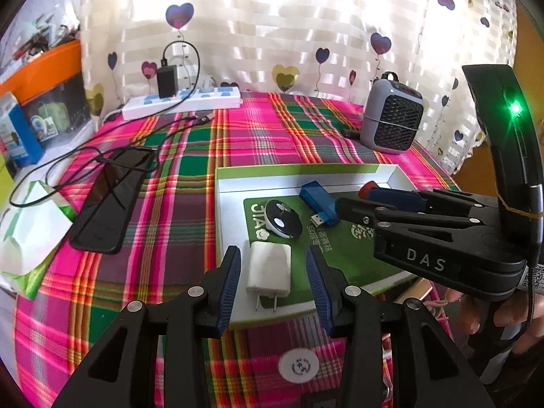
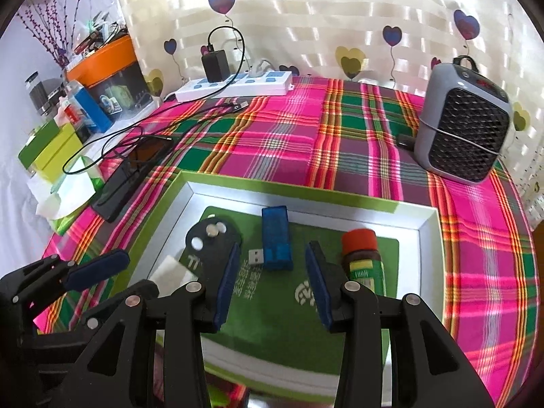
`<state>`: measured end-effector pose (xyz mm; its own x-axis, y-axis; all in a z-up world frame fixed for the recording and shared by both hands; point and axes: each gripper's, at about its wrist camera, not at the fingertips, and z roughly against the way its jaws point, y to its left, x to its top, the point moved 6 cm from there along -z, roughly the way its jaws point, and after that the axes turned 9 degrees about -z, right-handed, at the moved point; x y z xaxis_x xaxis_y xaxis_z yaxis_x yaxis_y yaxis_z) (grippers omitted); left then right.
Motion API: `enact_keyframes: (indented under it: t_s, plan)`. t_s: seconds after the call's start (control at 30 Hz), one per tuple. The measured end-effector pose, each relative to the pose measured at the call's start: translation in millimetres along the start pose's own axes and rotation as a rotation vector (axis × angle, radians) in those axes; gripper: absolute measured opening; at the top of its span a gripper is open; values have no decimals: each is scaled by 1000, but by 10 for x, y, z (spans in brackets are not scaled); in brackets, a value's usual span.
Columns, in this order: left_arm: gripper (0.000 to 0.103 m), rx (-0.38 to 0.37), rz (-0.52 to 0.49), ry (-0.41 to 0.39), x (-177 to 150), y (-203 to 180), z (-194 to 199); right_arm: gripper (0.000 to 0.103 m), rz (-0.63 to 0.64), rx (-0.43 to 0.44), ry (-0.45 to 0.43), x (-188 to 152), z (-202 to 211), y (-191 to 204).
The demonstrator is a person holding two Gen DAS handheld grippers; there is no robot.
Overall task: Organize rigid objects
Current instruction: 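Lift both tools out of the box and move back over the tablecloth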
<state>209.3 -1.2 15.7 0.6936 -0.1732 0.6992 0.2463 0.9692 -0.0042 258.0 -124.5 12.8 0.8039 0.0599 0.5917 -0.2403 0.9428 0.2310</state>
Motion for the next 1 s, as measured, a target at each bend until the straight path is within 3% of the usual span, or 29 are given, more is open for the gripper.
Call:
enact_keyframes:
  t_s: [0.57, 1.0]
  plan:
    - [39, -70, 5, -36, -335, -75, 407, 42, -23, 5, -72, -321, 487, -97]
    - [39, -132, -23, 8, -687, -189, 449, 42, -8, -25, -93, -688, 747, -257]
